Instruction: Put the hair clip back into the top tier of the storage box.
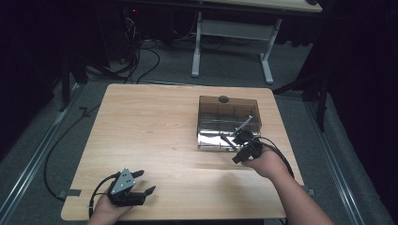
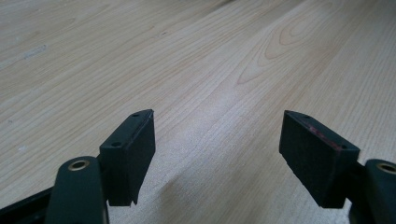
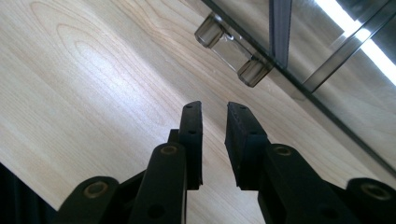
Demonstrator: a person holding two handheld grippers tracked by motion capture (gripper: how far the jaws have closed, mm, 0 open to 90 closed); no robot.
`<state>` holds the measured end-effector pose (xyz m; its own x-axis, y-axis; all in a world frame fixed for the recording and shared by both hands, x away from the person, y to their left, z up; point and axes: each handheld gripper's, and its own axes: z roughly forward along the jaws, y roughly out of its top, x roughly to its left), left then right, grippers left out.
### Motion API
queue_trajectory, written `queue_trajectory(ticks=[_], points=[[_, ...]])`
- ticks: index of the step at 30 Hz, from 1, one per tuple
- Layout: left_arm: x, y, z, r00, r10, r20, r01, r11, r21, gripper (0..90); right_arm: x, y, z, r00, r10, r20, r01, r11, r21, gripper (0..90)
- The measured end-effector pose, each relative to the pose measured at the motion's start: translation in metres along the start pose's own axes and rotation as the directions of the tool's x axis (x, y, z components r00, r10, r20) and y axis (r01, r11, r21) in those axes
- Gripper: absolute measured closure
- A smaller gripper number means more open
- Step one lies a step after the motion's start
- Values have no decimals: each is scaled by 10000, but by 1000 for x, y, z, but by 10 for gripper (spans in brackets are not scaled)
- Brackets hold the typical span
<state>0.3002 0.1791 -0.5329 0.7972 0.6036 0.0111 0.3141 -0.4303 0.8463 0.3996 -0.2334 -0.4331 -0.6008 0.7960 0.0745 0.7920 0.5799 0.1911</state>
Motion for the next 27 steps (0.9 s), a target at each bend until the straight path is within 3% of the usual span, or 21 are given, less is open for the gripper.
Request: queue_trajectory(ticks=[8,9,10,11,12,15,16,17,18,20,21,22,23,24,25,27], points=[[0,0,0,10000,-19,0,19,10000,-45,273,3,-14,12,9999,107,77,-100,9959,-903,727],[1,0,0,10000,-15,47,15,10000,-7,273,7,-20,15,9999,44,150,-23,9903,-1390,705],[1,0,0,10000,-15,47,15,10000,-7,273,7,-20,15,9999,44,150,-23,9903,-1390,705],[1,0,0,10000,-27,57,27,10000,-18,274,10,-27,20,9998,-9,204,48,9815,-1914,685],[1,0,0,10000,-27,57,27,10000,-18,274,10,-27,20,9998,-9,204,48,9815,-1914,685],[1,0,0,10000,-48,67,48,10000,-11,274,15,-39,27,9998,-49,218,107,9610,-2762,638],[1,0,0,10000,-48,67,48,10000,-11,274,15,-39,27,9998,-49,218,107,9610,-2762,638],[1,0,0,10000,-48,67,48,10000,-33,274,16,-43,29,9997,-39,240,110,9528,-3036,634],[1,0,0,10000,-32,51,32,9999,-101,273,17,-52,35,9999,30,150,27,9309,-3652,618],[0,0,-1,10000,-10,33,11,9999,-144,273,17,-58,39,9997,154,166,-73,9125,-4090,603],[0,0,-1,10000,-10,33,11,9999,-144,273,17,-58,39,9997,154,166,-73,9125,-4090,603],[0,0,-1,10000,-9,28,9,9999,-139,273,18,-62,42,9997,223,79,-166,9010,-4335,595],[0,-1,-1,10000,8,18,-8,9999,-157,273,20,-70,46,9995,217,232,-79,8765,-4814,577],[0,-1,-1,10000,8,18,-8,9999,-157,272,20,-70,46,9995,217,232,-79,8765,-4814,577],[0,-1,-2,10000,34,-4,-34,9998,-206,272,22,-79,51,9992,333,227,-159,8431,-5375,554],[0,-1,-2,10000,71,-31,-72,9997,-243,271,23,-86,57,9989,424,211,-229,8225,-5683,530]])
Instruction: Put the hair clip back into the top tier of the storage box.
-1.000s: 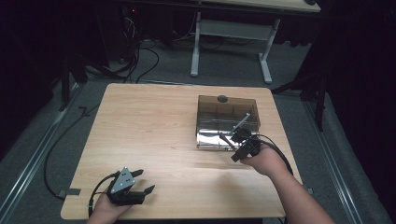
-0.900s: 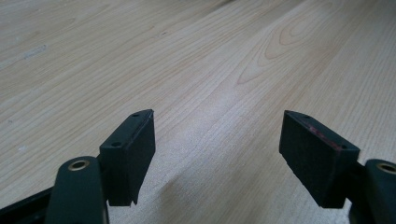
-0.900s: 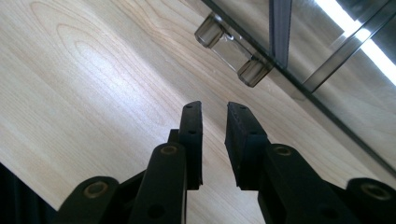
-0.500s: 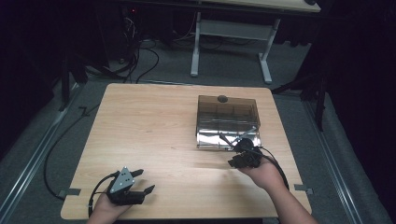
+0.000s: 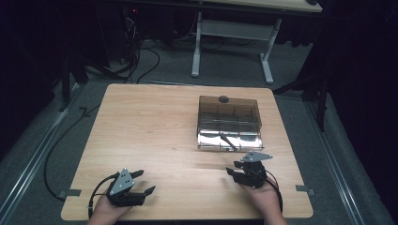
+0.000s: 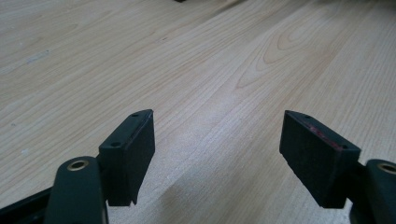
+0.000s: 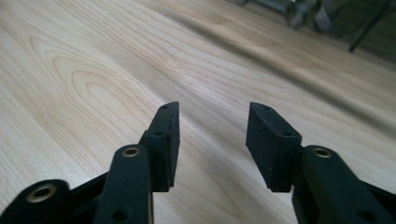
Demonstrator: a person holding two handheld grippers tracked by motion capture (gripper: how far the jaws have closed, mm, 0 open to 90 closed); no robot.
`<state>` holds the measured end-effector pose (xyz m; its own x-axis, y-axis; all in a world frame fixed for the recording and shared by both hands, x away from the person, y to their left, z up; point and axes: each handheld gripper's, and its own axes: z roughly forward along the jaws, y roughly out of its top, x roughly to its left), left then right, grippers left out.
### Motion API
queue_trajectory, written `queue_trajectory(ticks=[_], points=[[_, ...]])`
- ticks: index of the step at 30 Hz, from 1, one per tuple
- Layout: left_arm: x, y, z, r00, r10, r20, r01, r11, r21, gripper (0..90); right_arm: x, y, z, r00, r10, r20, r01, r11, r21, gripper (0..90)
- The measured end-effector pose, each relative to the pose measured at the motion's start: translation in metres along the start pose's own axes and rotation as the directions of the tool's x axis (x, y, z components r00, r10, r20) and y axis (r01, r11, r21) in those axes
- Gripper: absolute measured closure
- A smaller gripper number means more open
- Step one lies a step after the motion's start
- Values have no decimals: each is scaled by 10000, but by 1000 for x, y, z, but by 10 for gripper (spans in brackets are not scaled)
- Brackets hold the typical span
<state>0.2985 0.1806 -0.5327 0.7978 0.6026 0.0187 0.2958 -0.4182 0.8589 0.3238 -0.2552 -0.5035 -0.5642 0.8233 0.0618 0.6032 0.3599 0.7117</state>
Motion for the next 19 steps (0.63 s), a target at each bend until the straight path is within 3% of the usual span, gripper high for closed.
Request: queue_trajectory(ticks=[2,4,5,6,8,10,19], points=[[0,0,0,10000,6,-21,-6,10000,11,270,1,-5,1,9999,76,71,-75,9999,-114,523],[0,0,0,10000,2,-62,-1,10000,8,267,6,-23,2,9978,137,641,-86,9969,-780,523],[-1,0,0,10000,-13,-78,13,10000,10,267,7,-29,2,9973,171,715,-90,9937,-1119,524],[-1,0,0,10000,-13,-78,13,10000,10,267,7,-29,2,9973,171,715,-90,9937,-1119,524],[-1,0,1,9998,-75,-187,76,9999,67,266,10,-37,-3,9961,176,863,-20,9841,-1776,516],[-1,0,1,9997,-86,-248,88,9999,61,265,7,-36,-2,9984,195,531,-103,9858,-1677,498],[-1,0,0,9998,-50,-182,51,10000,68,265,6,-37,-2,9980,363,508,-267,9836,-1782,499]])
